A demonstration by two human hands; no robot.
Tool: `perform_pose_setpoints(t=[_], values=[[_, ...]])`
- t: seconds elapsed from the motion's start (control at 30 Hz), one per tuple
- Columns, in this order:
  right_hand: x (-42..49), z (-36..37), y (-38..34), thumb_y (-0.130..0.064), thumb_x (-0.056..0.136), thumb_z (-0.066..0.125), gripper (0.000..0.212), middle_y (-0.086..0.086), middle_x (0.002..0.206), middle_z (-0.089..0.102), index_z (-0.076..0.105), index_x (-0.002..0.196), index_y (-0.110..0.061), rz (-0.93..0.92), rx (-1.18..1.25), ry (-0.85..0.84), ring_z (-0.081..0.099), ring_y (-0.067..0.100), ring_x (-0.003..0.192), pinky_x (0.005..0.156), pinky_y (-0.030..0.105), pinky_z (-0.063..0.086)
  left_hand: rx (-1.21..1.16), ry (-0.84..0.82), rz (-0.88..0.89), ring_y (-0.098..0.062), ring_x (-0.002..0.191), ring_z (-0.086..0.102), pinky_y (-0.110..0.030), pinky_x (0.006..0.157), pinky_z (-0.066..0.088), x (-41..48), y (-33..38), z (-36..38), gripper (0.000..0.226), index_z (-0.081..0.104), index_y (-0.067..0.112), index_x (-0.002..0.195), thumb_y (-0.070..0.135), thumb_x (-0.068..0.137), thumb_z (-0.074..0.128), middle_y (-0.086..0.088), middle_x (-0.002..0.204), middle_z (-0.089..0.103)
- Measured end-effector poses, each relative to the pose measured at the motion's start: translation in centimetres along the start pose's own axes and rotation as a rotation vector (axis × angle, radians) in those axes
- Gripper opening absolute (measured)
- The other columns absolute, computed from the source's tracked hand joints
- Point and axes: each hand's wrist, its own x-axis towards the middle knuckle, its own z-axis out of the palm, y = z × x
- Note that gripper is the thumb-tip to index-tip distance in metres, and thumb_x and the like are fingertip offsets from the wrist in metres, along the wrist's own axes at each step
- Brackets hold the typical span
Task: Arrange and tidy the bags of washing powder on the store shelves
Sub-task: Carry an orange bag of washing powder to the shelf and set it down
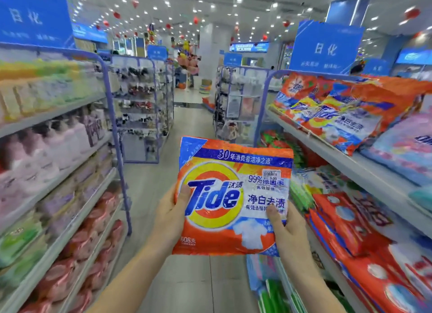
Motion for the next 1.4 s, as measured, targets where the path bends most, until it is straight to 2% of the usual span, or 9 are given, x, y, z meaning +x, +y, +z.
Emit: perform_pose_setpoints(t=[0.23, 0.37, 0.63, 0.73, 0.9, 1.0, 1.2, 1.3, 1.4], values=[[15.3, 4.2, 4.4, -0.018, 0.092, 0.05, 0.024, -0.013, 0.095, 0.073, 0.058, 0.115, -0.015, 0.045, -0.021, 0.159, 0.071, 0.008, 0.08, 0.057, 0.017, 0.052, -0.059, -0.17, -0.096, -0.007, 0.061, 0.07, -0.017, 0.049, 0.052, 19.4, -2.3, 1.0, 0.028, 0.058, 0.026, 0.1, 0.046, 0.086, 0.044, 0.014, 0.069, 0.072], [21.9, 3.5, 6.4, -0.02, 0.092, 0.051, 0.019, -0.011, 0.095, 0.073, 0.06, 0.108, -0.025, 0.041, -0.067, 0.285, 0.069, 0.001, 0.08, 0.057, 0.013, 0.05, -0.106, -0.294, -0.188, -0.021, 0.07, 0.073, -0.031, 0.061, 0.058, 27.9, -4.8, 3.8, 0.068, 0.06, 0.019, 0.097, 0.073, 0.057, 0.062, -0.002, 0.081, 0.075], [35.3, -0.8, 10.7, -0.084, 0.054, 0.06, 0.081, -0.011, 0.113, 0.068, 0.055, 0.12, -0.038, 0.012, -0.143, 0.463, 0.066, 0.014, 0.101, 0.081, 0.04, 0.057, -0.105, -0.466, -0.175, -0.016, 0.061, 0.071, -0.024, 0.054, 0.057, 43.6, -9.1, 15.3, 0.021, 0.062, 0.014, 0.092, 0.026, 0.095, 0.046, -0.003, 0.074, 0.074], [40.6, -2.9, 11.2, -0.082, 0.061, 0.056, 0.074, -0.016, 0.118, 0.065, 0.053, 0.122, -0.041, -0.018, -0.213, 0.527, 0.063, 0.011, 0.107, 0.085, 0.037, 0.056, -0.098, -0.521, -0.169, -0.024, 0.073, 0.073, -0.032, 0.065, 0.059, 49.5, -10.0, 20.4, 0.033, 0.062, 0.01, 0.106, 0.037, 0.091, 0.049, -0.007, 0.085, 0.075], [47.8, -6.3, 11.4, -0.056, 0.082, 0.048, 0.07, -0.021, 0.144, 0.032, 0.03, 0.144, -0.032, 0.006, -0.313, 0.613, 0.029, 0.002, 0.133, 0.111, 0.028, 0.025, -0.079, -0.583, -0.085, 0.001, 0.046, 0.062, -0.012, 0.046, 0.048, 56.8, -9.9, 28.4, 0.025, 0.058, 0.021, 0.077, 0.024, 0.097, 0.045, 0.018, 0.051, 0.065], [51.5, -8.2, 11.2, -0.072, 0.075, 0.048, 0.086, -0.015, 0.151, 0.029, 0.027, 0.147, -0.029, -0.024, -0.381, 0.692, 0.029, 0.009, 0.138, 0.114, 0.039, 0.028, -0.109, -0.664, -0.033, -0.005, 0.057, 0.067, -0.027, 0.064, 0.054, 61.1, -9.6, 33.3, 0.028, 0.064, 0.016, 0.075, 0.027, 0.096, 0.048, 0.008, 0.061, 0.071], [58.3, -11.9, 9.1, -0.026, 0.097, 0.047, 0.039, -0.04, 0.116, 0.041, 0.032, 0.132, -0.037, -0.161, -0.519, 0.941, 0.047, -0.013, 0.109, 0.075, -0.004, 0.035, -0.192, -0.836, 0.046, -0.01, 0.073, 0.055, -0.03, 0.072, 0.04, 67.2, -8.1, 45.0, 0.028, 0.052, 0.018, 0.075, 0.031, 0.099, 0.045, 0.007, 0.067, 0.058], [61.4, -13.3, 8.0, -0.024, 0.099, 0.043, 0.054, -0.035, 0.121, 0.031, 0.018, 0.147, -0.024, -0.161, -0.643, 1.102, 0.031, -0.01, 0.111, 0.079, 0.003, 0.027, -0.25, -0.921, 0.063, -0.017, 0.085, 0.052, -0.034, 0.077, 0.041, 68.8, -7.3, 50.7, 0.027, 0.054, 0.021, 0.08, 0.032, 0.101, 0.041, 0.0, 0.084, 0.056], [63.9, -14.7, 6.9, -0.023, 0.1, 0.043, 0.052, -0.005, 0.129, 0.05, 0.022, 0.146, -0.011, -0.115, -0.81, 1.26, 0.048, 0.008, 0.111, 0.093, 0.024, 0.035, -0.257, -0.972, 0.044, -0.022, 0.076, 0.053, -0.037, 0.078, 0.041, 69.3, -6.6, 54.5, 0.035, 0.046, 0.03, 0.067, 0.036, 0.101, 0.038, 0.004, 0.075, 0.049]])
